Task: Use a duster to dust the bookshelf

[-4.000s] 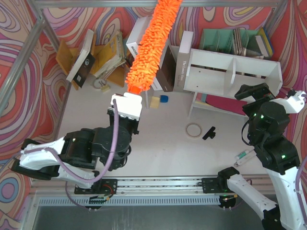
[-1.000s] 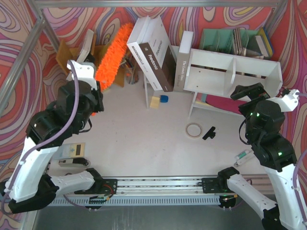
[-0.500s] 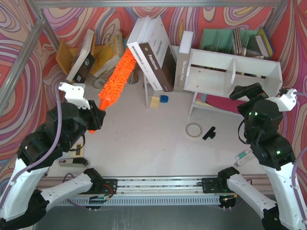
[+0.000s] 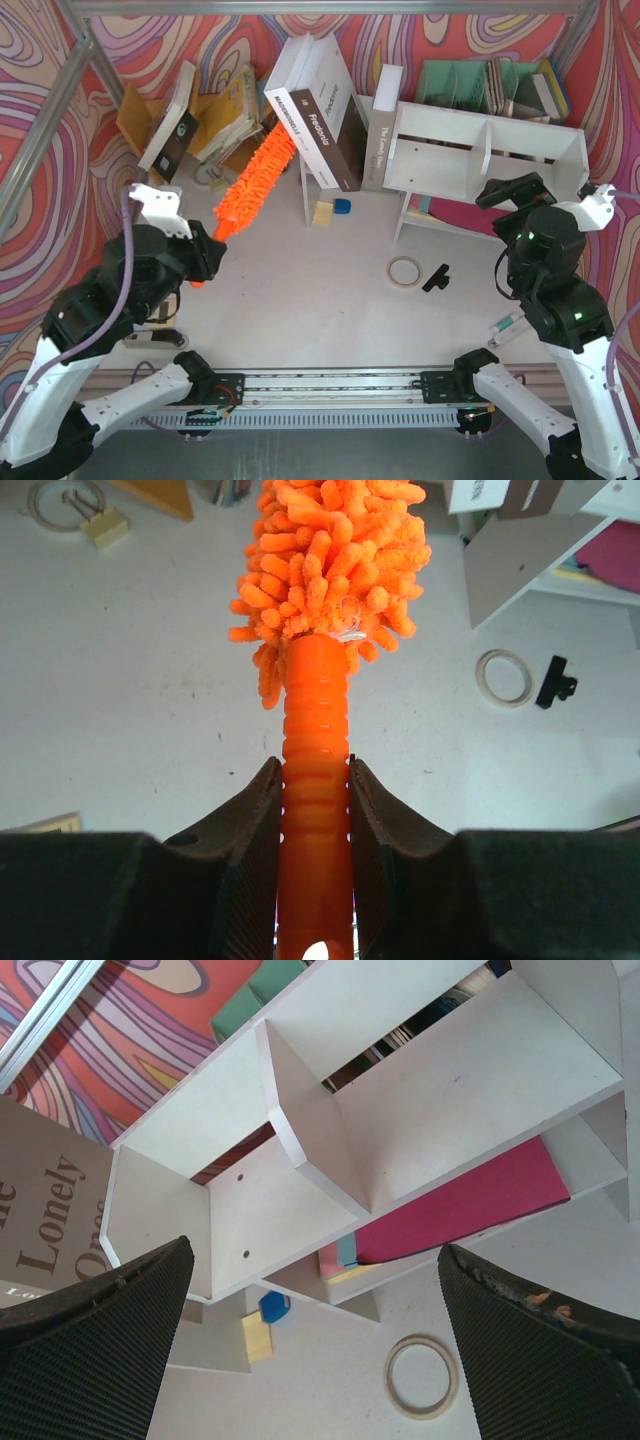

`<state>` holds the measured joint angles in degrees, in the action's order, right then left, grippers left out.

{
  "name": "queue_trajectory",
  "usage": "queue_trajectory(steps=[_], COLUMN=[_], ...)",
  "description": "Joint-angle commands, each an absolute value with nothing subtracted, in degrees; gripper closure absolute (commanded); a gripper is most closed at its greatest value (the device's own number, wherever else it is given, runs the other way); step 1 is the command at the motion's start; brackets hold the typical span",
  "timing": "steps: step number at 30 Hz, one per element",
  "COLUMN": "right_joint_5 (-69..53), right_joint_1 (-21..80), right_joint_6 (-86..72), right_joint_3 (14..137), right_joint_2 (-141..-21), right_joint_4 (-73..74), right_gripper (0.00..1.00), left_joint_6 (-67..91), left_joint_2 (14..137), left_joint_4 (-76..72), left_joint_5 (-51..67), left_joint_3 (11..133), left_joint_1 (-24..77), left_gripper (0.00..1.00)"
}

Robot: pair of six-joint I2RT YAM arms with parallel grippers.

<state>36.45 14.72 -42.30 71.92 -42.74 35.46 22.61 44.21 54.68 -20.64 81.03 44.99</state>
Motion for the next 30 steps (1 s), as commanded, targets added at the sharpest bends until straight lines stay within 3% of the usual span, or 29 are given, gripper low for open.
queue_trajectory(steps=[1,12,23,30], right_joint_5=[36.47,36.85,36.6,36.76], right_joint_1=[14.94,14.94,14.94,14.93], right_joint_6=[-43.03,-42.54,-42.9,-42.69], right_joint_3=[71.65,71.19,71.41,71.61], right_joint_2=[-42.93,-42.8,-43.03,-43.0], right_joint_4=[35.85,35.43,35.41,35.42], right_gripper=[0.01,0.01,0.01,0.01], left_joint_6=[24.46,26.48,22.71,23.4], left_joint_2=[43.88,42.76,46.76,45.79], left_joint_4=[50.13,43.61,48.56,47.73], left_joint_5=[-22.16,-23.56,-23.64,-24.34], left_joint_3=[77.35,64.89,78.16,75.65], left_joint_1=[44.91,44.91,44.89,44.91], left_gripper=[1.0,1.0,1.0,1.0])
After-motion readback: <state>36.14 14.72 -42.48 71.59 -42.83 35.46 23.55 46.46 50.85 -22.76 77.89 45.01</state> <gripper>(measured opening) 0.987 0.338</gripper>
